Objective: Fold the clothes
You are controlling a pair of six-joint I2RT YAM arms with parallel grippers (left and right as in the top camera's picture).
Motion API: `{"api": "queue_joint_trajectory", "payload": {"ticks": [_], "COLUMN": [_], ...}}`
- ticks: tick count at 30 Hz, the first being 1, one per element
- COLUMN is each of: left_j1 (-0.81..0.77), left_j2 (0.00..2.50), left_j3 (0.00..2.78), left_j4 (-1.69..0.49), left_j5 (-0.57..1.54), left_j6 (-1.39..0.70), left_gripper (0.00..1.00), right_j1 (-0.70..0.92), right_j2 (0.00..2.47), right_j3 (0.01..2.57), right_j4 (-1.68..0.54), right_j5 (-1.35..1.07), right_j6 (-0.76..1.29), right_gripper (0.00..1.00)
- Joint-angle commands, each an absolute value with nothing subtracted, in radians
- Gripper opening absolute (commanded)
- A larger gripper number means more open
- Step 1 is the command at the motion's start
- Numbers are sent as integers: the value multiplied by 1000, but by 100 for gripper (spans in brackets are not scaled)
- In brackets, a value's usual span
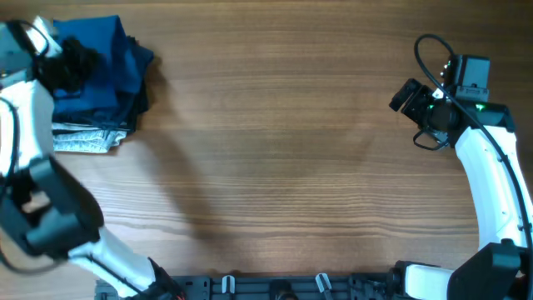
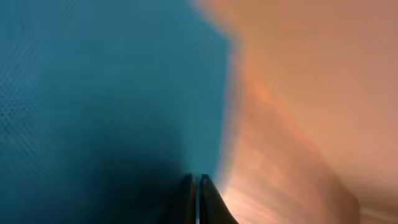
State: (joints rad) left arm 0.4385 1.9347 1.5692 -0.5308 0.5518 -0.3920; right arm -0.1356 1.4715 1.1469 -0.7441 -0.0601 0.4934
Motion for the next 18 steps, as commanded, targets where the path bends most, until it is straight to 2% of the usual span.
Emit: {"api": "queue_joint_trajectory", "payload": {"ticks": [1, 5, 8, 13, 18], "left_j1": [445, 476, 529, 666, 715], "left_j2": [2083, 2118, 2007, 1777, 1879], "left_j3": [1541, 1499, 1499, 1499, 1490], "left_j4": [-538, -496, -445, -386, -389], "left_j5": [586, 681, 818, 814, 806], "left_j6": [-343, -340, -357, -402, -397], "left_gripper": [4, 4, 4, 4, 4], "right_j1": [-135, -135, -135, -135, -135], "right_j2": [1478, 1478, 1478, 1478, 1478], "right_j3": [1146, 1146, 1146, 1146, 1146], "right_j4": [-741, -741, -741, -741, -741], "right_j5": [-72, -72, -72, -72, -72], "right_j6": [500, 501, 500, 500, 500], "right_gripper": [99, 99, 99, 100, 100]}}
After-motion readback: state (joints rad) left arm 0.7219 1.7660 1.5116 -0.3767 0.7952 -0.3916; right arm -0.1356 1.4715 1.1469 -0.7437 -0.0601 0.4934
